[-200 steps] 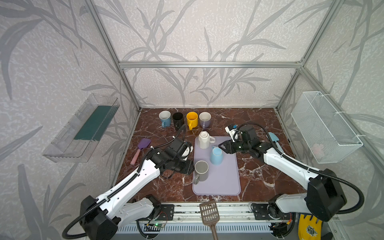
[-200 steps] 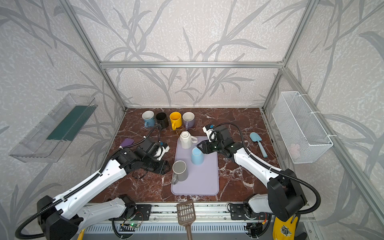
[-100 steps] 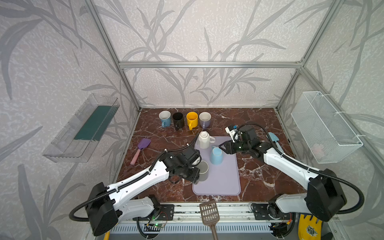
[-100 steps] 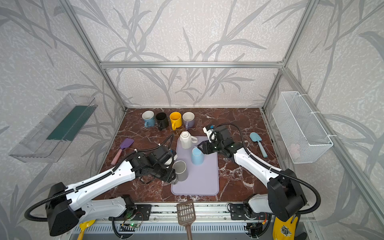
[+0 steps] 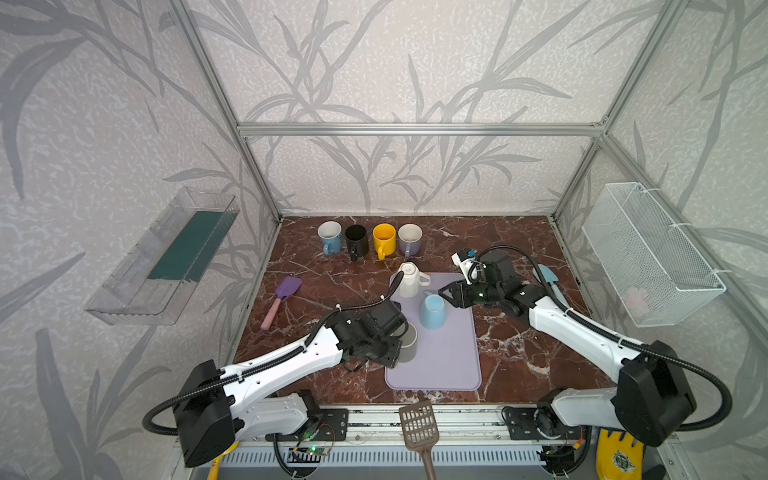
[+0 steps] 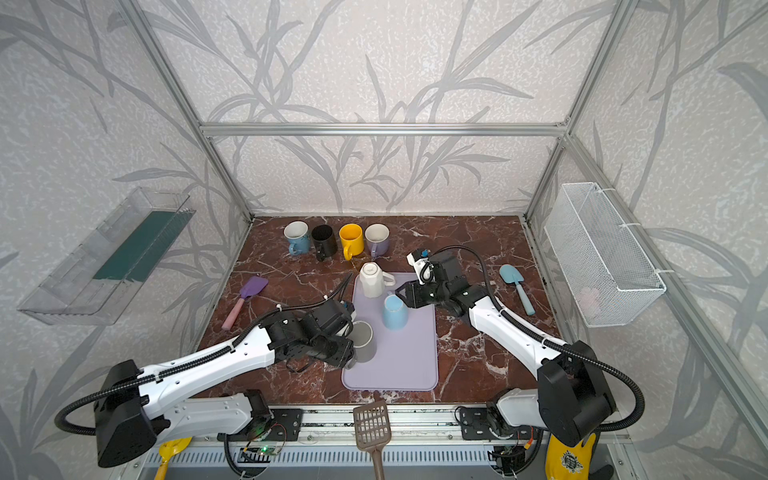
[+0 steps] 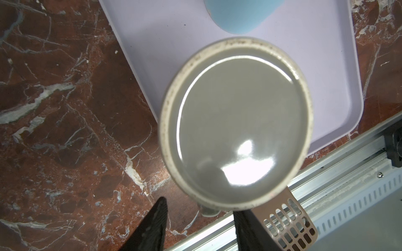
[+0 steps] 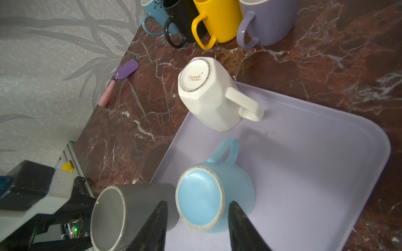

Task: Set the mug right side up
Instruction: 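Lower the left gripper onto the grey mug's rim and close on it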

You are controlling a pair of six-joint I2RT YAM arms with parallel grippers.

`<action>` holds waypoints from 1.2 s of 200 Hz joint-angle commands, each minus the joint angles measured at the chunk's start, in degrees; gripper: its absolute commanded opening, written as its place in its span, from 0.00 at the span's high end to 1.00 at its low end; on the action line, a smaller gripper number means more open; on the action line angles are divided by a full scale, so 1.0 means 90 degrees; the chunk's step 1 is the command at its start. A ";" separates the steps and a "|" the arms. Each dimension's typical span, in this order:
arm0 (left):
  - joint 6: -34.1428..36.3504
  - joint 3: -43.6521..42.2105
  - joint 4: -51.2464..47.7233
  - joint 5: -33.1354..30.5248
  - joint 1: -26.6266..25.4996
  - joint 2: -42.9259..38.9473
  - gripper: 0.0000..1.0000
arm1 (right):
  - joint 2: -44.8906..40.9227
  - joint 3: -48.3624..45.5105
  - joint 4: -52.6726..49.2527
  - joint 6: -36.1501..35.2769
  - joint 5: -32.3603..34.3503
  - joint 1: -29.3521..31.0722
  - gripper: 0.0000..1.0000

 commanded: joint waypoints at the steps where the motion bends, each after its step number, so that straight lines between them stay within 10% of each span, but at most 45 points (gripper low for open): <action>1: -0.0151 -0.0043 0.0075 -0.0208 -0.0075 0.0203 0.49 | -0.0209 -0.0081 -0.0077 0.0037 0.0048 -0.0032 0.53; 115: -0.0191 0.0243 0.0075 -0.0237 -0.0281 0.0912 0.58 | -0.0332 -0.0196 -0.0087 0.0007 0.0146 -0.0036 0.53; 240: -0.0276 0.0474 -0.0152 -0.0384 -0.0361 0.1222 1.00 | -0.0439 -0.0303 -0.0085 -0.0031 0.0195 -0.0063 0.53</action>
